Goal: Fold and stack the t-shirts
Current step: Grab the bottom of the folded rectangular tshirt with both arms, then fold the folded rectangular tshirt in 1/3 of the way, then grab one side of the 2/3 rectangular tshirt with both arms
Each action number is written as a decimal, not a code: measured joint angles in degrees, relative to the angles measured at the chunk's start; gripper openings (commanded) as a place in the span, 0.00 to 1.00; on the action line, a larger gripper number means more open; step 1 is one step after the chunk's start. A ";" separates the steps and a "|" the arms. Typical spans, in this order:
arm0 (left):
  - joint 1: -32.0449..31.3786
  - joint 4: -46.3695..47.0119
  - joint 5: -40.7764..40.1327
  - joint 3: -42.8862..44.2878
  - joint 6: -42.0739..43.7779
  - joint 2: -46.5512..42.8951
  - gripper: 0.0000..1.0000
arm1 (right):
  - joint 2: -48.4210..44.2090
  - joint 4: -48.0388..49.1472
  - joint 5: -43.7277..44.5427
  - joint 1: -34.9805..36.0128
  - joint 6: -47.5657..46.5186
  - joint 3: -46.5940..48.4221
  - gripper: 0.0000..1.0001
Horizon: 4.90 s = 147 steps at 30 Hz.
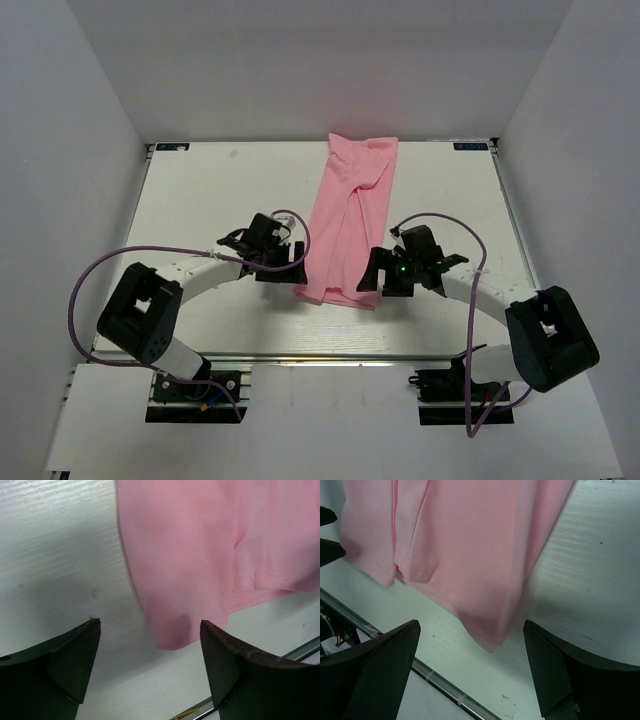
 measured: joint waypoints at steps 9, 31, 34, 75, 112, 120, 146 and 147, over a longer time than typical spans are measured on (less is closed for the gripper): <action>-0.57 2.69 2.67 -4.00 -0.81 0.85 0.48 | 2.29 4.94 -0.28 2.12 6.14 -2.45 0.74; -1.01 8.11 12.02 -8.09 -2.86 -3.80 0.00 | -3.61 1.97 2.69 3.30 8.33 -6.10 0.00; -1.03 6.27 12.04 -8.02 -3.52 -6.38 0.00 | -5.46 -1.05 2.64 3.52 7.23 -5.33 0.00; -1.92 -10.49 -6.16 35.08 -0.44 13.42 0.00 | 9.70 -19.58 19.69 0.52 -0.26 28.13 0.00; 5.68 -2.86 -6.27 49.29 7.89 31.41 0.00 | 27.82 -9.88 4.81 -11.74 -7.56 41.29 0.00; 6.36 -0.48 -6.08 52.57 7.54 39.10 0.73 | 33.35 -7.13 4.00 -13.18 -7.45 43.41 0.23; 7.10 2.40 -0.87 30.12 6.32 22.99 1.00 | 21.59 -6.34 -1.38 -12.52 -13.20 30.86 0.90; 7.06 2.21 -0.66 29.22 6.32 22.99 1.00 | 21.57 -6.58 -1.62 -12.17 -13.16 29.49 0.90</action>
